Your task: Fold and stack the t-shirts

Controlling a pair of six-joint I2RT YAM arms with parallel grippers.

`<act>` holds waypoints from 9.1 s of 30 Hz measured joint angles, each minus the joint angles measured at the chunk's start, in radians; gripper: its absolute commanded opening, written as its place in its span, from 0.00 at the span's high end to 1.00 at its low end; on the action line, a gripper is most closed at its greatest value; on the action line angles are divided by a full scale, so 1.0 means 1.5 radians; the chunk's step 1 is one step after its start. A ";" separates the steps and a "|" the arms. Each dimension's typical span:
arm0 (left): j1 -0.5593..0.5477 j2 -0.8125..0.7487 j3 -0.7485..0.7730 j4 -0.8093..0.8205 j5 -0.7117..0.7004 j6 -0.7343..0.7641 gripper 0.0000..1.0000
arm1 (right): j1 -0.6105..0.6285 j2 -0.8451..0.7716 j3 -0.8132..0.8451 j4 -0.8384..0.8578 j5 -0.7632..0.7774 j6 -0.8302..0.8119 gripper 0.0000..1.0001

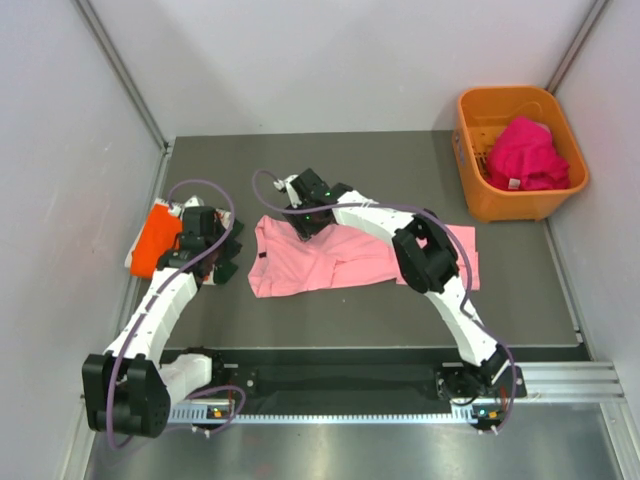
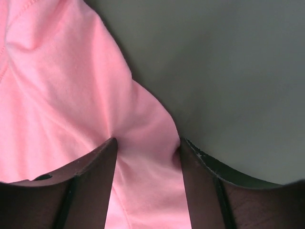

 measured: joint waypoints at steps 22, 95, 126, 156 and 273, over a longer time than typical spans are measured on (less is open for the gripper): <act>0.000 0.002 -0.004 0.002 0.000 0.020 0.92 | -0.158 0.059 0.129 -0.107 0.055 0.067 0.99; 0.003 0.925 0.798 0.156 0.208 -0.120 1.00 | -0.053 -0.762 -0.859 0.069 0.112 0.253 0.27; 0.030 0.978 0.876 0.155 0.241 -0.122 1.00 | -0.004 -0.494 -0.709 0.009 0.285 0.240 1.00; 0.027 0.982 0.878 0.160 0.263 -0.082 1.00 | 0.037 -0.500 -0.422 0.006 0.017 0.303 0.44; -0.397 0.056 -0.146 0.127 0.125 -0.213 1.00 | -0.048 -0.682 -0.816 0.174 -0.103 0.382 1.00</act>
